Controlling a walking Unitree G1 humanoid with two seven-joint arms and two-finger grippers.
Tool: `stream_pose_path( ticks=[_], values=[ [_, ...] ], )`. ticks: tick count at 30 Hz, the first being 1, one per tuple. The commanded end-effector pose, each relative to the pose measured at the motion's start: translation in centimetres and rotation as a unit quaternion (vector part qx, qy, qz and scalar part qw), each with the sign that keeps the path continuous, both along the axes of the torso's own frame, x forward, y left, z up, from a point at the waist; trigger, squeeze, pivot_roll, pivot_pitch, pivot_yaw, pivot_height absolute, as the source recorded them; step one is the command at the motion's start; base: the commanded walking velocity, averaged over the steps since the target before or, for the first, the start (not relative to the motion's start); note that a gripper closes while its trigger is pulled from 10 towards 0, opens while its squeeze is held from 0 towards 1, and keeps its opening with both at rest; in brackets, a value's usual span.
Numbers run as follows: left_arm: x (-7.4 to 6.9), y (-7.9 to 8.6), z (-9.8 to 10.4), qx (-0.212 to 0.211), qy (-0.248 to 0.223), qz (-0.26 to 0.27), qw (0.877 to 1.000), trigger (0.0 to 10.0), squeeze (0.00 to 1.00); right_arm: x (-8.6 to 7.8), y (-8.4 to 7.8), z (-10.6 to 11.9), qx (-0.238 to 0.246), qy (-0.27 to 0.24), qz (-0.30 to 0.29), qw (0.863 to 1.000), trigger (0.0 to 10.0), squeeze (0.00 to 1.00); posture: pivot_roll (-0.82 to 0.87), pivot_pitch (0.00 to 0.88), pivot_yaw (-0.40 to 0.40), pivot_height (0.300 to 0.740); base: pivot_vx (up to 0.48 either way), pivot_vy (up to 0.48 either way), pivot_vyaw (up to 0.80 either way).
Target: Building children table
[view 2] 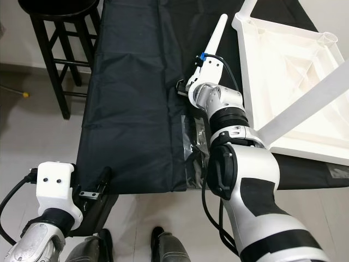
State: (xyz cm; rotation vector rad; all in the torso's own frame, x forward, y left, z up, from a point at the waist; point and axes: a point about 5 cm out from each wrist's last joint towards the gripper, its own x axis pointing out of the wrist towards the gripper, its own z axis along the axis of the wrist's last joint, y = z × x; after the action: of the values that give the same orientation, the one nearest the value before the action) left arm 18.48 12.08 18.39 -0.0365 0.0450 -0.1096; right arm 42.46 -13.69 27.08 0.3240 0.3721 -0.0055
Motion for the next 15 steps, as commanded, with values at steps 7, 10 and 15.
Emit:
stream_pose_path(
  ticks=[7,10,15],
  values=[
    [-0.12,-0.07,-0.69,-0.005,0.02,0.0,1.0,10.0,0.0,-0.55,1.38,-3.85,0.05,0.076,-0.013,0.996,10.0,0.0,0.1,0.377,-0.134,0.74,0.0,0.0,0.0],
    [-0.13,-0.09,-0.68,-0.006,0.02,-0.001,1.0,10.0,0.0,-0.51,1.17,-3.96,0.057,0.073,-0.031,0.995,10.0,0.0,0.09,0.378,-0.133,0.74,0.0,0.0,0.0],
    [-0.11,-0.07,-0.68,-0.006,0.02,0.0,1.0,10.0,0.0,-0.41,0.92,-3.82,0.059,0.065,-0.05,0.995,10.0,0.0,0.09,0.378,-0.134,0.74,0.0,0.0,0.0]
  ],
)
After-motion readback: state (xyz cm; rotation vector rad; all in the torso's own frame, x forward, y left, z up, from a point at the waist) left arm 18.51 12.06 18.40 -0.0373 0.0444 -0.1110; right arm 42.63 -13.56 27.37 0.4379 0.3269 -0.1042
